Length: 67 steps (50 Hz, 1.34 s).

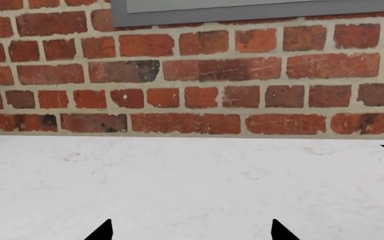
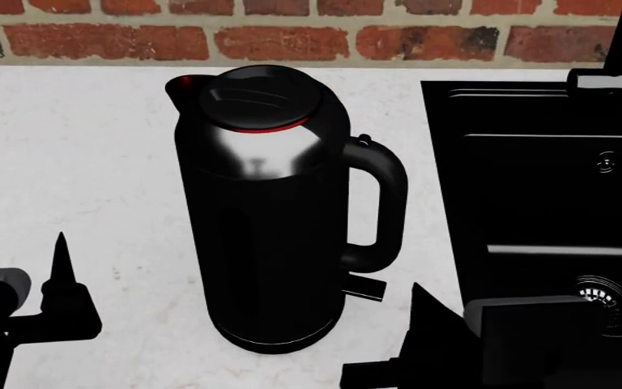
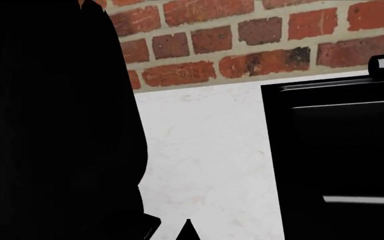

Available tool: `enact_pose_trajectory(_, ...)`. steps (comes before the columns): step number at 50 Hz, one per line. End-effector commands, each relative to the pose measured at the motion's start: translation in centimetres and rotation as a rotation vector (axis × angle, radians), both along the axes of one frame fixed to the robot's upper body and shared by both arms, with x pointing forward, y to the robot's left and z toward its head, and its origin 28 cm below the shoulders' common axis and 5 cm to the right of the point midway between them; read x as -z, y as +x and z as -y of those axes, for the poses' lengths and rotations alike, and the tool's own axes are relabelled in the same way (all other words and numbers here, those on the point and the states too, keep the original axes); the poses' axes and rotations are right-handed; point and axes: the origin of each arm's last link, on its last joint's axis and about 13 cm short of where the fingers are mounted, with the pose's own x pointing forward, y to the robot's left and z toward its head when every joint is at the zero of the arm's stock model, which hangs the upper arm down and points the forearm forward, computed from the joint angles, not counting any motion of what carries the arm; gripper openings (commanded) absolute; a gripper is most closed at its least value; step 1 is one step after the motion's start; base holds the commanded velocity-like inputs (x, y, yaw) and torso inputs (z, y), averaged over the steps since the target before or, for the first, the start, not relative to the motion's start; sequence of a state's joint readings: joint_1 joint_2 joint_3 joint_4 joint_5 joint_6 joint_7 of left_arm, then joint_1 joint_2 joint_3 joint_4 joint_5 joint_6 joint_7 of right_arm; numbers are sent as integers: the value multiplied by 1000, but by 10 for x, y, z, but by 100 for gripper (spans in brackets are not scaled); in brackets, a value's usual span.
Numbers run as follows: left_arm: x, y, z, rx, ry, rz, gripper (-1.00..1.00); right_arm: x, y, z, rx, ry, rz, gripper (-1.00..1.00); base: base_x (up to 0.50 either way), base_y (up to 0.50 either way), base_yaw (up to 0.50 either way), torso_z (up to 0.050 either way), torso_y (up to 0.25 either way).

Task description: Press down the lever to turn on the electric kettle.

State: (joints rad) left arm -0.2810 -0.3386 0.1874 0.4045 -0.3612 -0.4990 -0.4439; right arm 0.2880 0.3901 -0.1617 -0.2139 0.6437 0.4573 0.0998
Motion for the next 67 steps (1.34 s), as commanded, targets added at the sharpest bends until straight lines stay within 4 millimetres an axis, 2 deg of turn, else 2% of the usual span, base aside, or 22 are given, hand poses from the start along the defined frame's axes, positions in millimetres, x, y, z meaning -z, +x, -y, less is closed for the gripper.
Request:
enact_pose_trajectory(1,1,1,0,-4,-7,9,100,2,3,2,-85,69,-1,-100,0,0,0,0,0)
enact_pose_trajectory(9,3,2,-2,-7,-7,4,100,0,3,-1,-82,54,21,-100,0,0,0,0,0)
enact_pose_trajectory(21,1,-3,-3,-4,-10,15,100,-4,13,-12,-102,2,26,-100,0,0,0,0,0)
enact_pose_trajectory(26,3,1,-3,-5,-10,11,100,-1,16,-14,-110,-6,16,-100,0,0,0,0,0)
enact_pose_trajectory(27,3,3,-4,-10,-14,8,100,2,22,-16,-123,-7,-1,-100,0,0,0,0,0)
enact_pose_trajectory(34,2,2,-4,-12,-14,10,100,2,17,-21,-163,-17,-12,-100,0,0,0,0,0)
enact_pose_trajectory(47,3,1,-5,-16,-14,12,100,11,20,-20,-152,-17,-60,-100,2,0,2,0,0)
enact_pose_trajectory(67,4,0,-4,-11,-9,14,100,11,19,-18,-144,-11,-63,-100,2,1,2,0,0)
